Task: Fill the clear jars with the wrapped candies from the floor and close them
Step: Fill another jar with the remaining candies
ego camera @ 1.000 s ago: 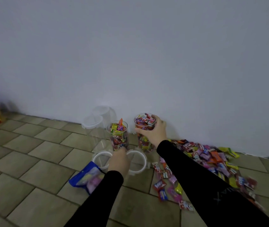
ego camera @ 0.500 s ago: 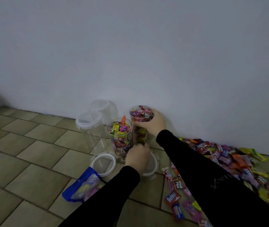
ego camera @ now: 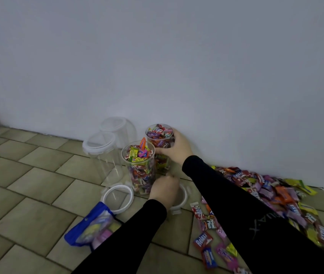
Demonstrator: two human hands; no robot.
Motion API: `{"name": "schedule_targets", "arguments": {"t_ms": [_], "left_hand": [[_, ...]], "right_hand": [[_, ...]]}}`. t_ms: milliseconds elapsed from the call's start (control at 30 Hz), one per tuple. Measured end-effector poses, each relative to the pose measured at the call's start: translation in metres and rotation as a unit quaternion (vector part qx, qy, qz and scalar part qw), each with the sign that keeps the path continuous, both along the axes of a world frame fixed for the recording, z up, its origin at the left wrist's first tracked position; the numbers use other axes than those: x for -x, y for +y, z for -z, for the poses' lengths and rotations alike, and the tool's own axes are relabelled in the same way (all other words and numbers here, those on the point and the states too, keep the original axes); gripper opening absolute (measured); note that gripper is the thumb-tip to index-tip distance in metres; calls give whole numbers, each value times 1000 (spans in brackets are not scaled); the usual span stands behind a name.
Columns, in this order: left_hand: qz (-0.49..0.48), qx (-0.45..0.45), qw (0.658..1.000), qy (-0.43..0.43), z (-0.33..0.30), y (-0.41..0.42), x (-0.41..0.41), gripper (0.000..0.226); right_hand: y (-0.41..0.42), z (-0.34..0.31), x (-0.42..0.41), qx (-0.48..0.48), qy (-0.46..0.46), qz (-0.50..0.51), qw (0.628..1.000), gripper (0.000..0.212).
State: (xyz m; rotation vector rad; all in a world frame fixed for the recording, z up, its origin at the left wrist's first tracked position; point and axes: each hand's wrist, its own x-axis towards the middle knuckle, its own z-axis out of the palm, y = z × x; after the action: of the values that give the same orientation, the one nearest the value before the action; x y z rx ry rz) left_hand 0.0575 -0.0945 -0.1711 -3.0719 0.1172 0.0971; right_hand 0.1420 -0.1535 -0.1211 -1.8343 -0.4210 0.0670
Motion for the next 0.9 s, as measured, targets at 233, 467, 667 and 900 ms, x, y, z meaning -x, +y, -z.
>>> {"name": "schedule_targets", "arguments": {"t_ms": [233, 467, 667, 900], "left_hand": [[35, 189, 969, -155, -9, 22, 36, 18], [-119, 341, 880, -307, -29, 73, 88, 1], [-287, 493, 771, -284, -40, 130, 86, 28], [-300, 567, 745, -186, -40, 173, 65, 96]], "right_hand": [[-11, -22, 28, 90, -70, 62, 991, 71], [28, -75, 79, 80, -205, 31, 975, 37], [86, -83, 94, 236, -239, -69, 939, 36], [126, -76, 81, 392, -189, -85, 896, 48]]}}
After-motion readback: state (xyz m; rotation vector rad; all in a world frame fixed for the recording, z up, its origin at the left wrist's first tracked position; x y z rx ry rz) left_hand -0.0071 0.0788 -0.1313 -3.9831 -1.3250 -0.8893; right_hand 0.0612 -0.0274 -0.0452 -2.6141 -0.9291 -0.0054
